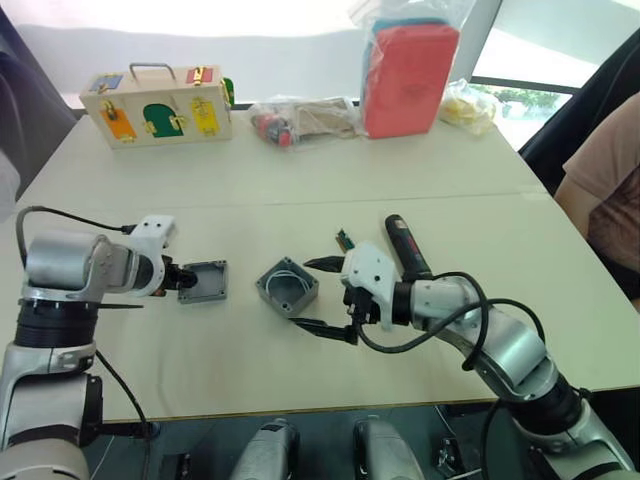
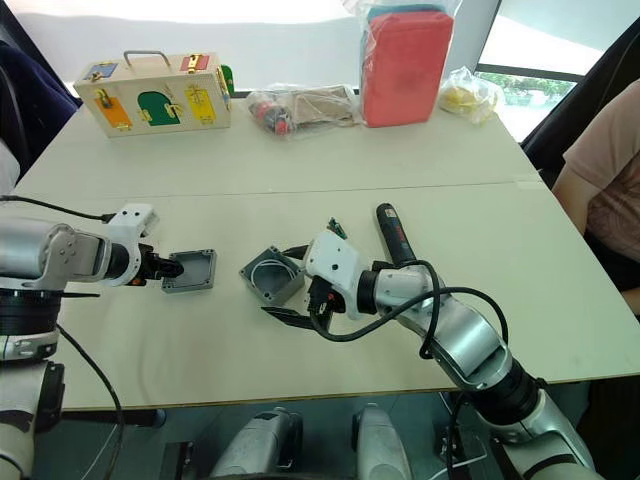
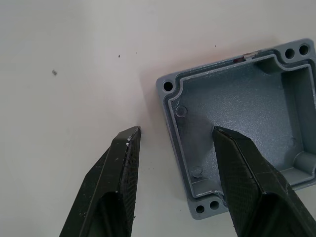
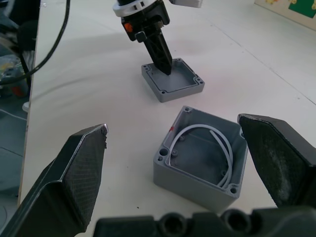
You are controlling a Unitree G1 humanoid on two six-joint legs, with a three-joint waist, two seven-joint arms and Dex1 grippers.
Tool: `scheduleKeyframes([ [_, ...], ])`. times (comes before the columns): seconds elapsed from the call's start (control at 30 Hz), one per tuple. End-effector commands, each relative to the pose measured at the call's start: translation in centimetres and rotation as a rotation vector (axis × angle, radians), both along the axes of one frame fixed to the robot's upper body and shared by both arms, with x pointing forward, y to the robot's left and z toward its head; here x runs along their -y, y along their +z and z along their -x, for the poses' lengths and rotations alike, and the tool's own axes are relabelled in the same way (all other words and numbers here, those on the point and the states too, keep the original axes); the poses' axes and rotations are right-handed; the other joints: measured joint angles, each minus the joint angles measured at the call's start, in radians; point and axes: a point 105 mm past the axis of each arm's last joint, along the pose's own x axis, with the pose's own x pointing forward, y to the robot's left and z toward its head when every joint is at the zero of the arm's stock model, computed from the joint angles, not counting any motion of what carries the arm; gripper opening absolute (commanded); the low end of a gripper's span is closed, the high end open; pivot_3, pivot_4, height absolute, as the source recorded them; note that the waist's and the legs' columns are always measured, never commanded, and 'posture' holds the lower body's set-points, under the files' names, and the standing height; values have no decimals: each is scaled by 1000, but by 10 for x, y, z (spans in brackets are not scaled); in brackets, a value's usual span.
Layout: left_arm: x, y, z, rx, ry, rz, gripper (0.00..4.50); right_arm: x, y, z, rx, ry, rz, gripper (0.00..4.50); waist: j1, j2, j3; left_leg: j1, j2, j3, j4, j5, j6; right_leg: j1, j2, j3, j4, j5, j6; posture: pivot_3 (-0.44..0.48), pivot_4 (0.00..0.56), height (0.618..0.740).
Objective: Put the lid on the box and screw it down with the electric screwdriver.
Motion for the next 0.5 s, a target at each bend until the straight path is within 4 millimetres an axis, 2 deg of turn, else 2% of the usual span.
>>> scheduleKeyframes([
  [0.03, -5, 0, -5, 12, 13, -38, 2300, 0, 15, 6, 50, -14, -49, 4500, 0, 0, 0, 0, 0, 0, 0, 0, 0, 0, 0, 0, 0, 0, 0, 0, 150, 740],
  [0.17, -5, -6, -7, 7, 16, -30, 2300, 0, 16, 6, 46, -26, -53, 4500, 0, 1, -2, 0, 0, 0, 0, 0, 0, 0, 0, 0, 0, 0, 0, 0, 150, 740],
  [0.3, -2, -15, -10, 15, 35, -12, 1260, 5, 15, 3, 46, -43, -42, 4500, 2, 3, -5, 0, 0, 0, 0, 0, 0, 0, 0, 0, 0, 0, 0, 0, 150, 740],
  [0.33, -1, -17, -11, 20, 43, -5, 710, 6, 15, 3, 46, -45, -39, 4500, 2, 3, -5, 0, 0, 0, 0, 0, 0, 1, 0, 0, 0, 0, 0, 0, 150, 740],
  [0.4, 1, -20, -12, 25, 51, 4, 23, 7, 15, 2, 46, -45, -35, 4500, 5, 6, -8, 1, 0, 0, 0, 0, 0, 1, 0, 0, 0, 0, 0, 0, 150, 740],
  [0.5, 4, -22, -11, 29, 56, 17, 23, 8, 15, 1, 43, -44, -31, 4500, 16, 9, -11, 2, -1, 0, 0, 0, 0, 3, -1, 0, 0, 0, 0, 0, 150, 740],
])
